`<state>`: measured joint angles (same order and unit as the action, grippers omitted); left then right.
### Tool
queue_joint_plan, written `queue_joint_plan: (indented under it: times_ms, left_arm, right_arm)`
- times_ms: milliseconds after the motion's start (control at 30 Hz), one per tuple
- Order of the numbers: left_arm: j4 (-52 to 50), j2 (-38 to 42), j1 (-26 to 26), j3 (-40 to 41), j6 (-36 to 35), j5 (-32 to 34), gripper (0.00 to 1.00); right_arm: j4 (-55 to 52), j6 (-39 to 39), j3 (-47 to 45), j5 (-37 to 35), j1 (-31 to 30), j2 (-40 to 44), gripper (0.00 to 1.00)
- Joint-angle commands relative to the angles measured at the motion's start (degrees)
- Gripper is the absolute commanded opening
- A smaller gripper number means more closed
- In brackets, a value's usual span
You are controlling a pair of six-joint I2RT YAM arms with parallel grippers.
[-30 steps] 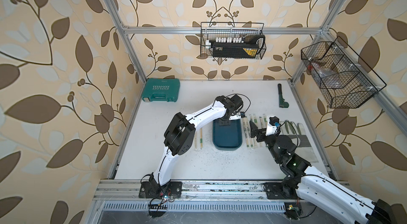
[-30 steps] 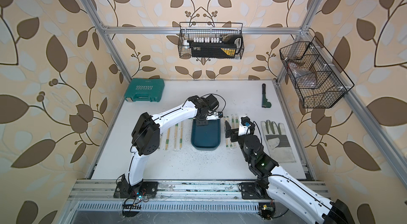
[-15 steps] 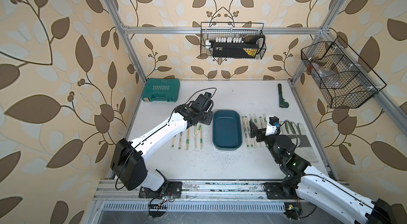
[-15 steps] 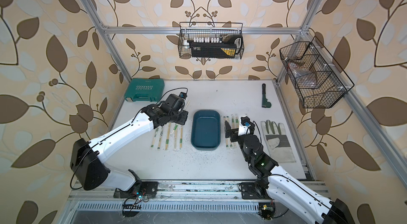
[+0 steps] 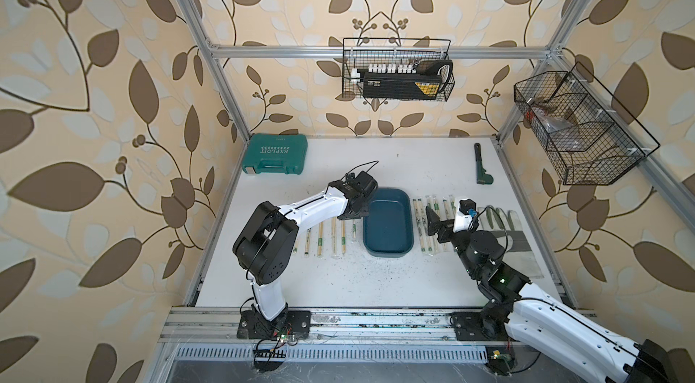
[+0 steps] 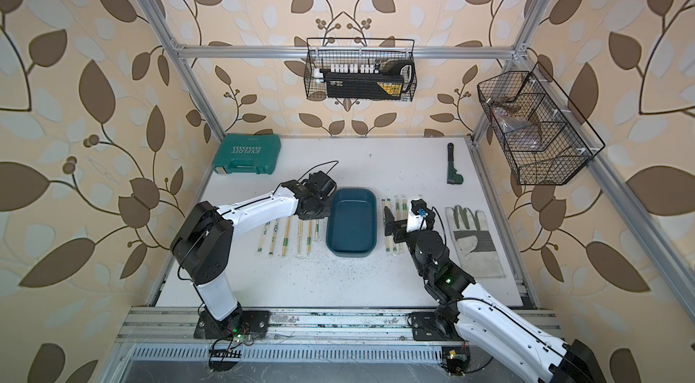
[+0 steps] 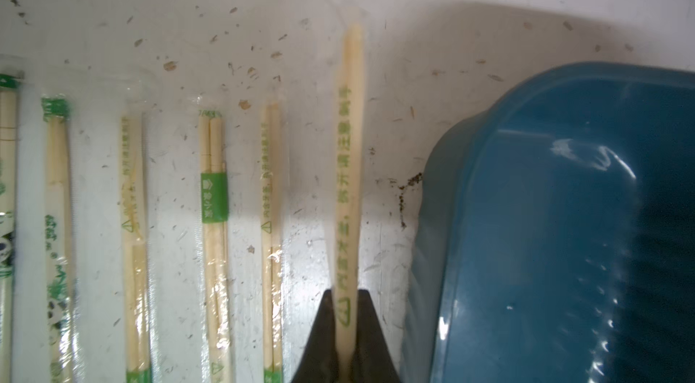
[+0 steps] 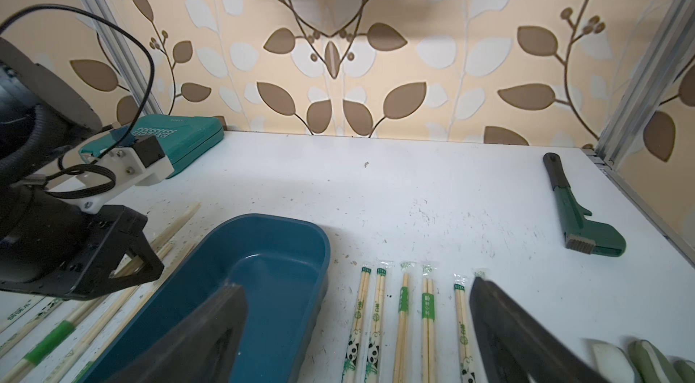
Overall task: Take the paired disposable chopsticks out of the storage box
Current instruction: Place the paired disposable chopsticks at the center of the board.
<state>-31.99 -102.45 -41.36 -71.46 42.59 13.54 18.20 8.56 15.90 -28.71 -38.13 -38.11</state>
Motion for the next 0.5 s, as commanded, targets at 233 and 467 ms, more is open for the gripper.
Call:
queue_joint_plan:
  times_ms: [233,467]
  left_arm:
    - [1.76,-3.88,-1.17,0.44,1.64,0.79,0.00]
    - [2.51,-3.81,-1.26,2.05,2.52,1.75,0.00]
  right_arm:
    - [0.35,0.23,1.52,-0.47,0.16,0.25,0.96]
    - [0.36,0.28,1.51,-0.48,0.16,0.38,0.96]
